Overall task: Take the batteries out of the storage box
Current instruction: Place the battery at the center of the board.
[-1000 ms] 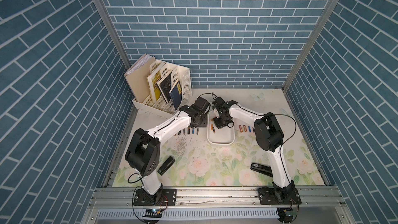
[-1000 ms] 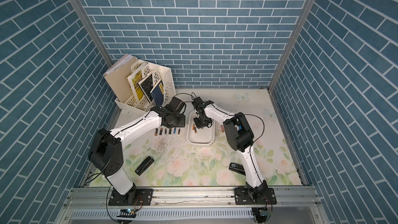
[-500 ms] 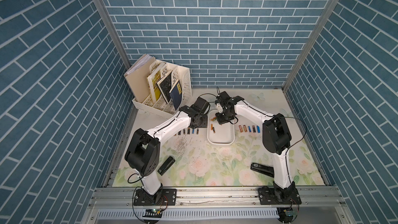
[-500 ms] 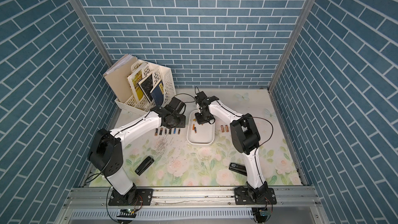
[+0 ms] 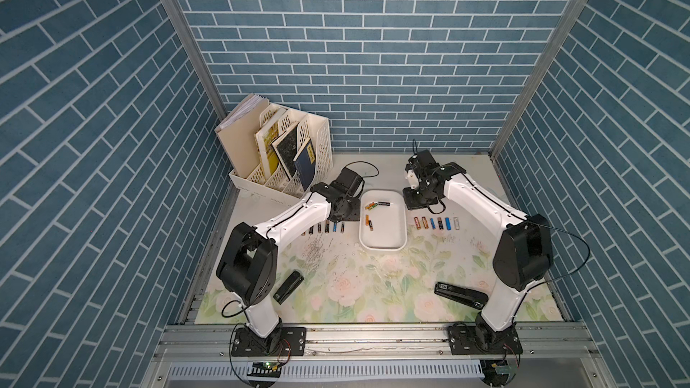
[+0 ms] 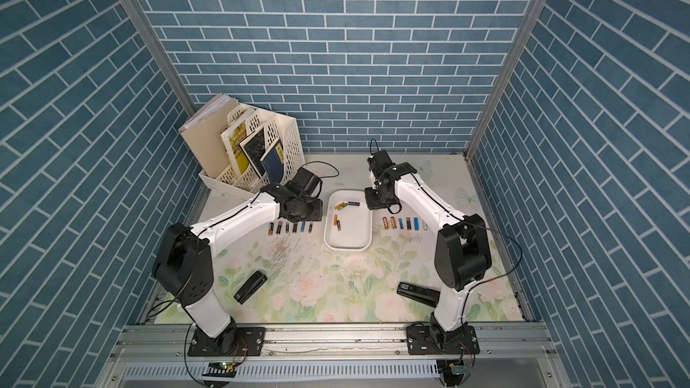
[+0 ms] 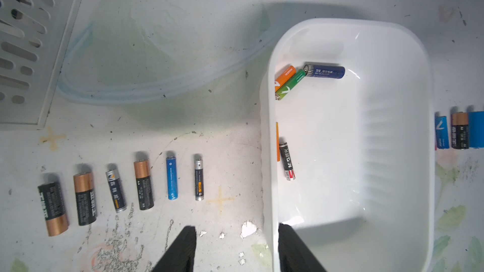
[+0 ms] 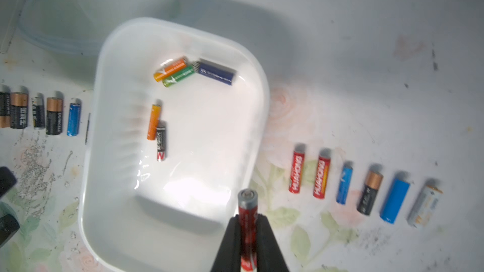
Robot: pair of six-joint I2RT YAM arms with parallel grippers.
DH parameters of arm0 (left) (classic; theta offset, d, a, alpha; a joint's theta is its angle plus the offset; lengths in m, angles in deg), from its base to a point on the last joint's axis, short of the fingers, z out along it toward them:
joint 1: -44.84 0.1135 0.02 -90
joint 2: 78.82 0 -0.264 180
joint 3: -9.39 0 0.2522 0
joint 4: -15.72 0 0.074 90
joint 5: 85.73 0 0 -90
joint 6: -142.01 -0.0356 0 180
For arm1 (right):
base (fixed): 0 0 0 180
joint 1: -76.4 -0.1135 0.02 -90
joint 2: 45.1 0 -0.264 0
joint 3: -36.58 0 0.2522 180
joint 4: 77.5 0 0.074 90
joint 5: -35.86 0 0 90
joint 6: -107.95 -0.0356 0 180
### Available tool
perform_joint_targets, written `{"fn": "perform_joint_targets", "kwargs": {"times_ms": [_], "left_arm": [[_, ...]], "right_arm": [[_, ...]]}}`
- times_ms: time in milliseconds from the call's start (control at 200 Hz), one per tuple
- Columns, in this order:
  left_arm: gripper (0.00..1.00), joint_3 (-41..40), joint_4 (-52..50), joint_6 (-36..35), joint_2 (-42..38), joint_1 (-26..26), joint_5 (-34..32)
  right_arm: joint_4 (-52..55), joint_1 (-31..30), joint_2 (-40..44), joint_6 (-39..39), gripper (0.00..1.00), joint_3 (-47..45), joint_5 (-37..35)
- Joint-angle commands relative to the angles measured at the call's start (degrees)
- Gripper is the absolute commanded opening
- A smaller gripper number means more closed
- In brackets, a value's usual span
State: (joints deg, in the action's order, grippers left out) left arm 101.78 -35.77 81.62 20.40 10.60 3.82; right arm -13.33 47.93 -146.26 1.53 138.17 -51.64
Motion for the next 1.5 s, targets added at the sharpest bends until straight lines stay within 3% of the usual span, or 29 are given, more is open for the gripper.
{"fn": "perform_joint_targets", "kwargs": {"times_ms": [0,255,545,1205,1495], "left_arm": [[0.56,1.7,-0.1,-0.8,1.3,0.4,0.8],[0.56,0.7,0.5,-0.2,0.9,0.4,0.4],[0.56,-0.3,0.4,-0.1,0.6,0.4,0.7],[0.56,-0.1,0.7,0.0,1.5,0.4,1.7],[0.56,0.1,0.6,-0.1,1.5,0.4,1.8]], "right_arm": [[1.4,1.2,5.0,-2.5,0.1,-5.2,-2.3],[-5.5,2.1,11.2,-5.7,0.1,-20.5,0.6],[-14.2,2.1,10.0,-7.6,0.1,-30.4,6.1],[-17.0,2.1,3.1,-7.6,0.11,-32.0,4.5],[-16.6,2.1,3.1,-7.4,0.16,-32.4,3.7]]}}
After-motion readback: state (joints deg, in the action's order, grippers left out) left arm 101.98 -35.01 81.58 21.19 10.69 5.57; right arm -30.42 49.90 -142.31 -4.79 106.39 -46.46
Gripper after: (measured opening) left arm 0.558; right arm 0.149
